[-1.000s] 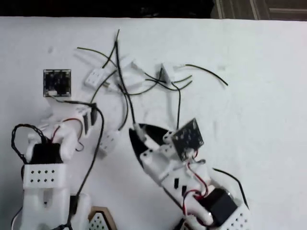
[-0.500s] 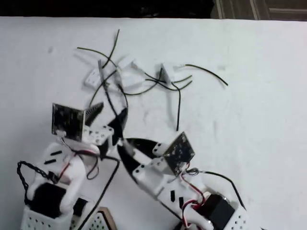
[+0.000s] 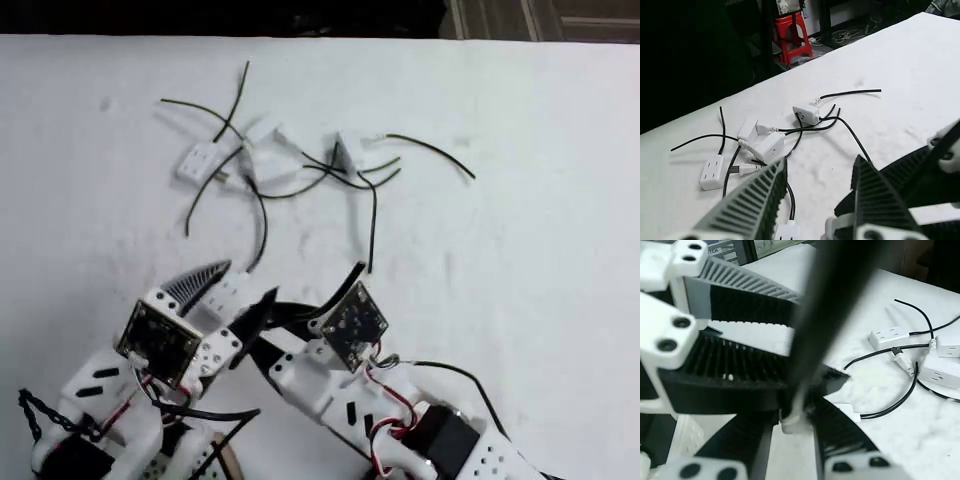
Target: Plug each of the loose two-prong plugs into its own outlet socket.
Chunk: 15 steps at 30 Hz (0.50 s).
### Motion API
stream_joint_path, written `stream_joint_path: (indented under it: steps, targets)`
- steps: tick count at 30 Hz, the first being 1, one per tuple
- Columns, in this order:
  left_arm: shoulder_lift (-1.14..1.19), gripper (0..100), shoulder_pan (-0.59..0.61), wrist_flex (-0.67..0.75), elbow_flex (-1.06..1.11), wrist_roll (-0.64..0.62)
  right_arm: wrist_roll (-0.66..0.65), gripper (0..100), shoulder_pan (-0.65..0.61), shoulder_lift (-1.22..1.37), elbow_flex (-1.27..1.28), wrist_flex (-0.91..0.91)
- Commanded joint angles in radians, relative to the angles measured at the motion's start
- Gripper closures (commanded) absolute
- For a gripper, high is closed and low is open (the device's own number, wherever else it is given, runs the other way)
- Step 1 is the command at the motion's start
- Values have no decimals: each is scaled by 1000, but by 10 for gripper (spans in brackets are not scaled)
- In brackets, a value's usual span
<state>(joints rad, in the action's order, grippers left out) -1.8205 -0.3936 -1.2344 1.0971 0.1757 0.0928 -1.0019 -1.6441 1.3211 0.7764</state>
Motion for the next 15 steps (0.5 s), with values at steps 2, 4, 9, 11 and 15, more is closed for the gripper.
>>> stream_joint_path:
  steps: [2, 4, 9, 11, 15]
  targets:
    - [-4, 779, 173, 5, -48, 9, 9, 981, 5, -7, -8, -24]
    - [-2, 781, 300, 23, -54, 8, 9, 982, 22, -4, -8, -25]
    - [-1, 782, 601, 31, -26, -46, 6, 982, 39, 142, -8, -84]
    - [-1, 782, 693, 31, 8, -75, 2, 982, 39, 255, -11, -145]
    - [-2, 782, 822, 43, 129, -80, -2, 982, 33, 519, -51, -272]
